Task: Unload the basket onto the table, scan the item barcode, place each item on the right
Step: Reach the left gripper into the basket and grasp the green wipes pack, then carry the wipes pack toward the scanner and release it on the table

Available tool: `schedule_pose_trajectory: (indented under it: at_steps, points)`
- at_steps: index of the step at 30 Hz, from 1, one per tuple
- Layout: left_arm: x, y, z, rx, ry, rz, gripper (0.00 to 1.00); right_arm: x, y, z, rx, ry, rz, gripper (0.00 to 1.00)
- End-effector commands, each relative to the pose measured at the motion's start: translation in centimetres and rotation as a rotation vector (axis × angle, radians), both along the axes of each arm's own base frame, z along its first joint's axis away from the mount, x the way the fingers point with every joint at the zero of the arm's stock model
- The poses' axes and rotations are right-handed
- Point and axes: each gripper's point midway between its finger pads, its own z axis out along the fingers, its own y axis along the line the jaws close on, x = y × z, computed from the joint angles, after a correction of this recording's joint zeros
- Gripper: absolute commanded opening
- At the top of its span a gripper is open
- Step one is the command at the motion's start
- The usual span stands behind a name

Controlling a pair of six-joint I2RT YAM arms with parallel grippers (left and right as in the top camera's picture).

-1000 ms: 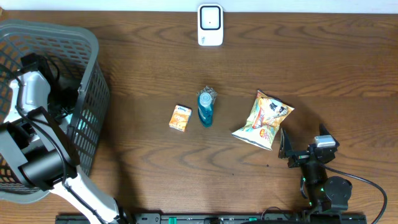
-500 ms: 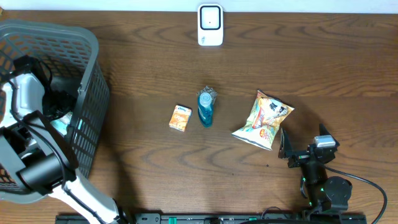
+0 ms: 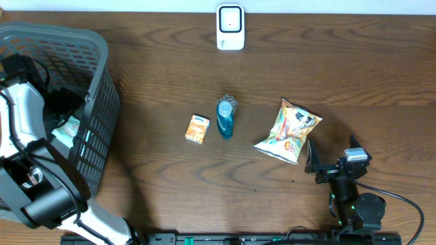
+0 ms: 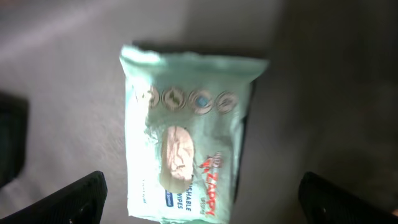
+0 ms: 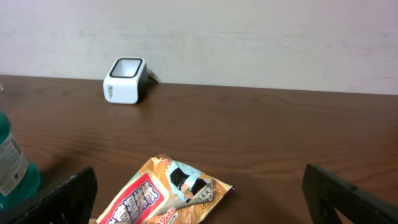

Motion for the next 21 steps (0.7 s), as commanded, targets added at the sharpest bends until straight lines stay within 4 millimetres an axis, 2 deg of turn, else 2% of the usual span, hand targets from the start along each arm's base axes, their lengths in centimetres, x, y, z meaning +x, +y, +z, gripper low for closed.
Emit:
schedule_pose_trajectory:
  at_steps: [1, 9, 15, 18, 21]
  points:
    - [-1.7, -1.1, -3.6, -0.071, 0.085, 0.070, 0.98, 0.0, 0.2, 0.0, 0.000, 0.000, 0.007, 0.99]
    - [-3.1, -1.9, -7.6, -0.091, 0.119, 0.099, 0.98, 0.0, 0.2, 0.0, 0.000, 0.000, 0.007, 0.99]
    - [-3.4, -1.8, -8.8, -0.075, 0.109, 0.094, 0.97, 0.0, 0.2, 0.0, 0.000, 0.000, 0.007, 0.99]
    - [-3.5, -1.7, -8.8, -0.064, 0.116, 0.092, 0.76, 0.0, 0.2, 0.0, 0.000, 0.000, 0.007, 0.99]
    - [-3.6, -1.4, -8.7, -0.050, 0.122, 0.093, 0.68, 0.0, 0.2, 0.0, 0.000, 0.000, 0.007, 0.99]
